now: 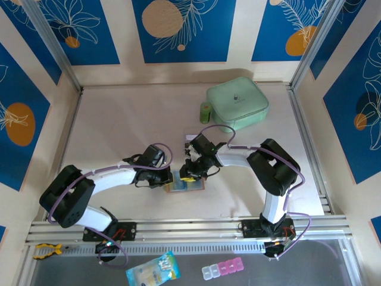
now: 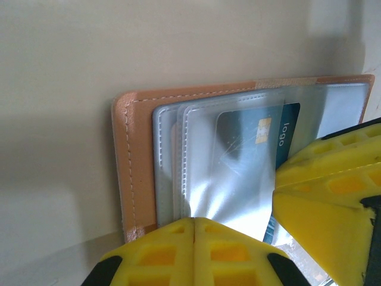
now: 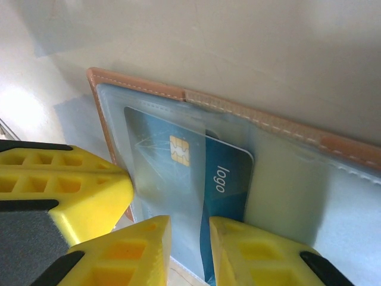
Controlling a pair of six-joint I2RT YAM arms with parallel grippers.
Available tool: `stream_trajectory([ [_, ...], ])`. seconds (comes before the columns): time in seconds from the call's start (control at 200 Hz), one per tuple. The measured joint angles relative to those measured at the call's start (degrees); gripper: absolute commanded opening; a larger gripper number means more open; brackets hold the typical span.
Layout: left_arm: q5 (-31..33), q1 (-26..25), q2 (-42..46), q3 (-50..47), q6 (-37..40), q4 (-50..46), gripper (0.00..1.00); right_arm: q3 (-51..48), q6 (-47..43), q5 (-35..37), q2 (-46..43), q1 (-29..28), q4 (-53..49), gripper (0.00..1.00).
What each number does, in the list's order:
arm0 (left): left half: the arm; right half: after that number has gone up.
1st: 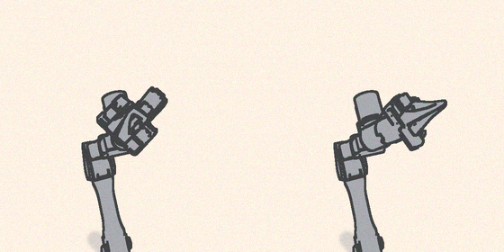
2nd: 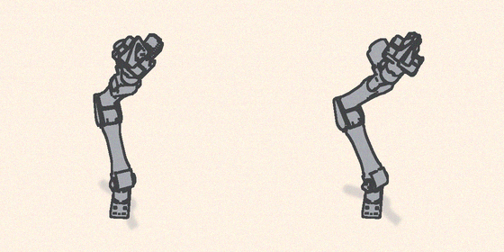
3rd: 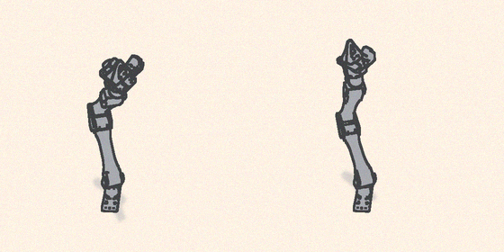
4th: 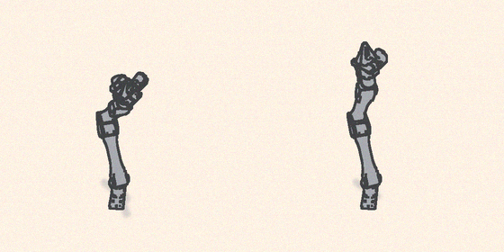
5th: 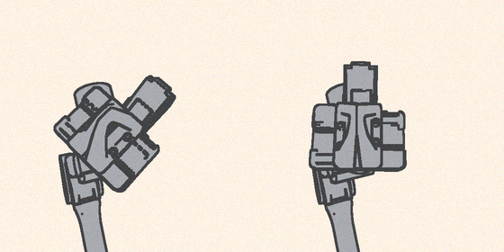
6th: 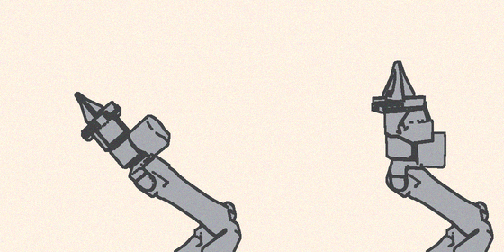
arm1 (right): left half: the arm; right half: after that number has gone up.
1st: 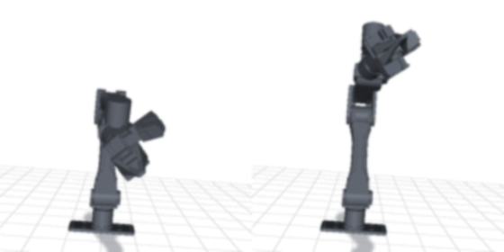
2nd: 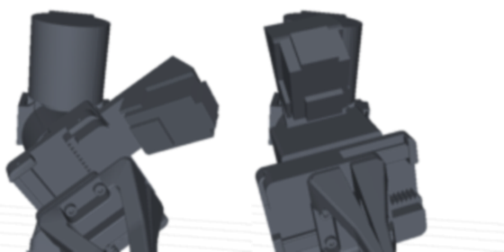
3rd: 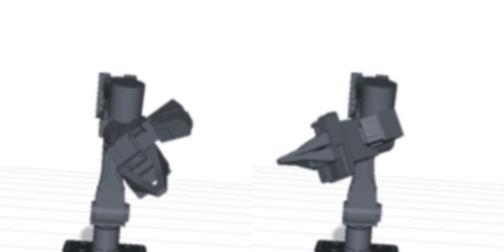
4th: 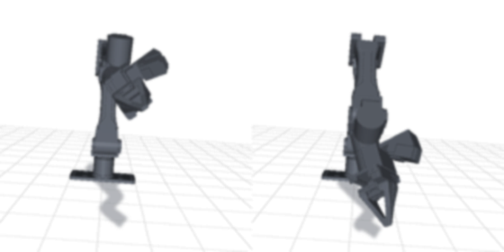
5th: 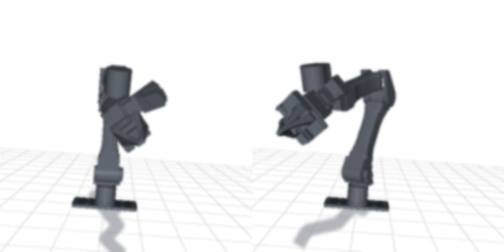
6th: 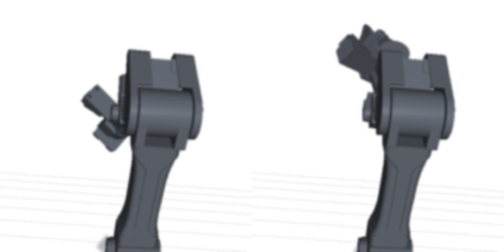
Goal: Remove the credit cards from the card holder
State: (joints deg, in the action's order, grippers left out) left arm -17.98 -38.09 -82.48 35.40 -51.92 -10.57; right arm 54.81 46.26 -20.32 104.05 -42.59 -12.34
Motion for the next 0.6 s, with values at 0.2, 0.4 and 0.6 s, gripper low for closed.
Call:
stream_trajectory([
  [0.2,0.0,0.0,0.0,0.0,0.0,0.0,0.02,0.5,-1.0,0.7,0.0,0.0,-1.0,0.26],
  [0.4,0.0,0.0,0.0,0.0,0.0,0.0,0.02,0.7,-1.3,0.9,0.0,0.0,-1.4,0.26],
  [0.6,0.0,0.0,0.4,0.0,0.0,-0.8,0.02,0.7,-1.3,2.5,-0.8,0.0,-2.4,0.26],
])
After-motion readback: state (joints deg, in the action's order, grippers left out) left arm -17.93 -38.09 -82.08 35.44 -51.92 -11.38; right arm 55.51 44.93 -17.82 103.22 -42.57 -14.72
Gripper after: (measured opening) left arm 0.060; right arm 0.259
